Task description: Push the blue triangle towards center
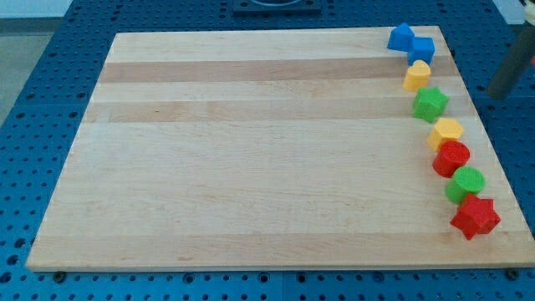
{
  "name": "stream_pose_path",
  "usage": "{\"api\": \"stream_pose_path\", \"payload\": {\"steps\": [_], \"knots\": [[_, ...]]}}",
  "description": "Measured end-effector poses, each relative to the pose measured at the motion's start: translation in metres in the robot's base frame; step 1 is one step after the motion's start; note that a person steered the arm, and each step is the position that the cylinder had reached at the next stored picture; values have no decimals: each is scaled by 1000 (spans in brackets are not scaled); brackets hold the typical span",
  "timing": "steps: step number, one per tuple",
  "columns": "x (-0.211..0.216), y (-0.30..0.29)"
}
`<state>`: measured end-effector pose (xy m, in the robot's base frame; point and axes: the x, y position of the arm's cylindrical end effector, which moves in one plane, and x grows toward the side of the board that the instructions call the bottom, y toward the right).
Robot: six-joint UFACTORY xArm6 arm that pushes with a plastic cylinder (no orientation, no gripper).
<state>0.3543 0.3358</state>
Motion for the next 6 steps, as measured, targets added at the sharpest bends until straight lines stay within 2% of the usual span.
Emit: {"api": "stream_pose_path", "payload": {"steps": [3, 4, 5, 6], "knots": [[-108, 0], [-117, -33], [-133, -40], [-141, -83]]}}
